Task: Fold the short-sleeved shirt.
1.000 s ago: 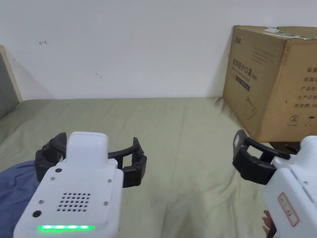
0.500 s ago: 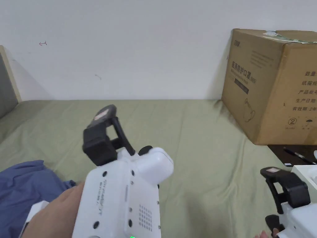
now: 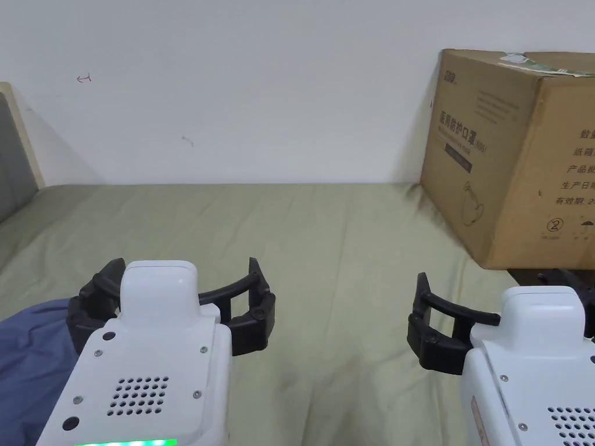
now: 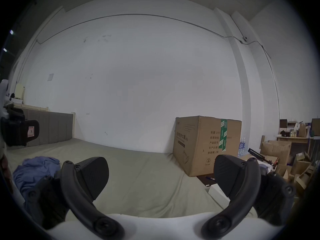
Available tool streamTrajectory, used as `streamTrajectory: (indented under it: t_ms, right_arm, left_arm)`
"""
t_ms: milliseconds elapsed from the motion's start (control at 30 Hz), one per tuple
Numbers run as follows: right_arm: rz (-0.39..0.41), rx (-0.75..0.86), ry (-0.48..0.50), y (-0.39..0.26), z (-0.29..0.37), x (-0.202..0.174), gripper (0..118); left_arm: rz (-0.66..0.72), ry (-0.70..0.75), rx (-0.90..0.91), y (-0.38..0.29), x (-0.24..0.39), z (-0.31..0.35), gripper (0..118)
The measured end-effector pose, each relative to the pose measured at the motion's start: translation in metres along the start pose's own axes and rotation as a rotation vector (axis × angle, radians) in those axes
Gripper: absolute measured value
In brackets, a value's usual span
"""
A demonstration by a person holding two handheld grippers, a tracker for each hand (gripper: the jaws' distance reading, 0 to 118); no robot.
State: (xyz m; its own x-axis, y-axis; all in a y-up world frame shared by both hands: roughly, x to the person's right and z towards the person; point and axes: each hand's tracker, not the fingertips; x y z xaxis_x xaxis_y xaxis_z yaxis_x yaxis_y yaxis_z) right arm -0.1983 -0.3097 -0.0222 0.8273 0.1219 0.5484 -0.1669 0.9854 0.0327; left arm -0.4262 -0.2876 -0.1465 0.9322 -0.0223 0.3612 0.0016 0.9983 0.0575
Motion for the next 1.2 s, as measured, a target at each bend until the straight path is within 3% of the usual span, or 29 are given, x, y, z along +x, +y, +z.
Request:
streamTrajectory:
  t_ms: [133,233,600,800,1100,1133,1167,1200]
  right_arm:
    - [0.004,-0.018,0.000,-0.004,-0.002,0.004,118]
    - [-0.067,-0.014,-0.004,-0.002,0.000,0.012,118]
    - [-0.119,-0.026,-0.038,0.002,-0.003,0.022,118]
    - [-0.093,-0.053,-0.042,0.003,-0.004,0.022,118]
    - [-0.062,-0.011,-0.034,0.012,-0.003,0.025,117]
    - [-0.058,-0.011,-0.033,0.013,-0.002,0.024,112]
    - [-0.052,-0.006,-0.036,0.014,-0.001,0.023,88]
    - [-0.048,0.006,-0.040,0.013,-0.001,0.022,46]
  left_arm:
    - [-0.021,0.020,-0.007,0.000,-0.001,-0.002,118]
    - [-0.036,0.029,-0.006,-0.002,-0.001,-0.003,118]
    - [-0.121,-0.003,0.019,-0.009,0.008,0.001,118]
    - [-0.067,-0.006,-0.034,-0.008,0.007,-0.004,118]
    - [-0.106,-0.034,-0.049,-0.005,0.012,-0.004,118]
    - [-0.107,-0.041,-0.051,-0.004,0.012,-0.004,117]
    - [-0.106,-0.042,-0.058,-0.002,0.013,-0.003,109]
    - [-0.103,-0.042,-0.063,-0.001,0.014,-0.002,86]
